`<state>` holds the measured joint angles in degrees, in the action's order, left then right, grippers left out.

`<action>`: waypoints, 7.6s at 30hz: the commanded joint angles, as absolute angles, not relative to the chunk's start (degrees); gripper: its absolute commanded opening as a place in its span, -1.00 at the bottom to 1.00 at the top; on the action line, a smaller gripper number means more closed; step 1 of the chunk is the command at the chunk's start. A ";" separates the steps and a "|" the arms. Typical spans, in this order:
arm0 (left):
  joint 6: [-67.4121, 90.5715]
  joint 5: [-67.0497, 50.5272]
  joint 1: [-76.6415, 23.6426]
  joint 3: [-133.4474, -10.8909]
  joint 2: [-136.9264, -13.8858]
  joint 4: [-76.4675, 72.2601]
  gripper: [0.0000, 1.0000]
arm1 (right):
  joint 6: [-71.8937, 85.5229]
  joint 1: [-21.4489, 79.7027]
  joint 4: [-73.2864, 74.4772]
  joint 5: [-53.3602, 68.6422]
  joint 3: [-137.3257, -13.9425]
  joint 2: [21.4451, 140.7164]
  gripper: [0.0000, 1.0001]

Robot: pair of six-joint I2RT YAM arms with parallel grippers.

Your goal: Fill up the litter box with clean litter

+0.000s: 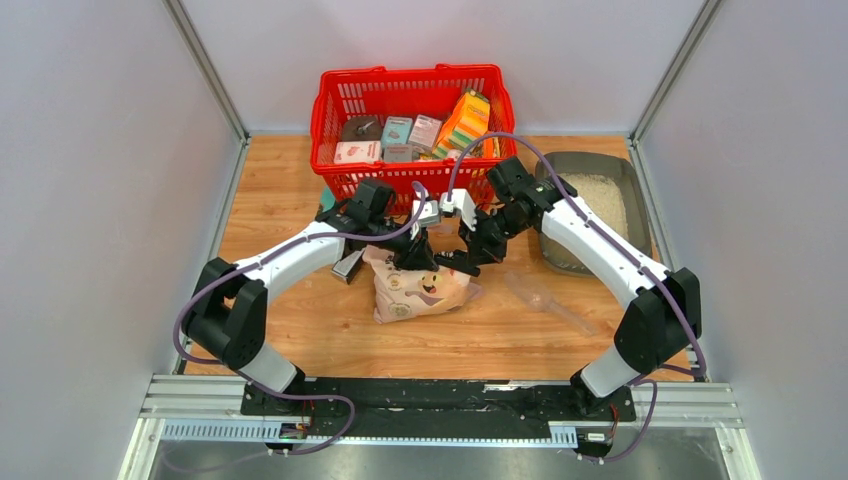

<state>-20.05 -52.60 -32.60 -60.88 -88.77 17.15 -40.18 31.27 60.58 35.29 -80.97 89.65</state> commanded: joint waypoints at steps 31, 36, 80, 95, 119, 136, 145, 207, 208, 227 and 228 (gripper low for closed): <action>-14.76 -58.62 -33.66 -60.82 -88.77 9.58 -1.00 | -46.12 25.85 59.85 42.34 -83.24 84.29 0.10; -18.10 -57.66 -33.66 -60.47 -88.07 10.11 -1.00 | -52.91 24.17 65.47 48.41 -82.00 84.55 0.28; -14.59 -55.46 -33.84 -59.41 -87.63 5.54 -1.00 | -47.02 28.48 53.88 46.76 -77.61 90.00 -0.31; -19.68 -56.34 -33.84 -60.64 -87.28 12.47 -0.34 | -53.16 23.12 68.71 46.14 -85.86 87.19 -0.89; -12.40 -52.82 -38.32 -63.98 -94.48 -3.24 -0.30 | -60.82 20.83 70.49 34.20 -88.86 84.29 -1.00; -5.20 -52.56 -40.69 -64.07 -96.06 -7.56 -1.00 | -66.09 20.92 77.00 39.55 -84.38 83.06 -1.00; -3.78 -53.96 -40.78 -63.63 -95.71 -8.61 -0.55 | -61.97 23.20 70.06 37.18 -80.51 82.88 -1.00; 0.79 -57.74 -37.53 -63.54 -98.00 -9.84 -1.00 | -51.94 20.04 67.59 46.05 -82.62 89.03 0.02; 0.88 -57.74 -37.53 -63.54 -98.00 -9.76 -1.00 | -51.94 20.13 67.50 46.05 -82.70 89.29 0.00; 0.97 -56.51 -37.44 -64.42 -98.00 -7.74 -0.20 | -53.96 20.04 68.98 47.20 -83.23 89.12 -1.00; 0.79 -56.95 -37.18 -64.51 -97.65 -7.21 -0.16 | -54.66 19.87 69.52 47.02 -83.32 88.95 -1.00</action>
<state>1.23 -57.01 -37.08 -62.33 -97.89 -7.92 -52.25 20.03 68.23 44.58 -80.97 89.91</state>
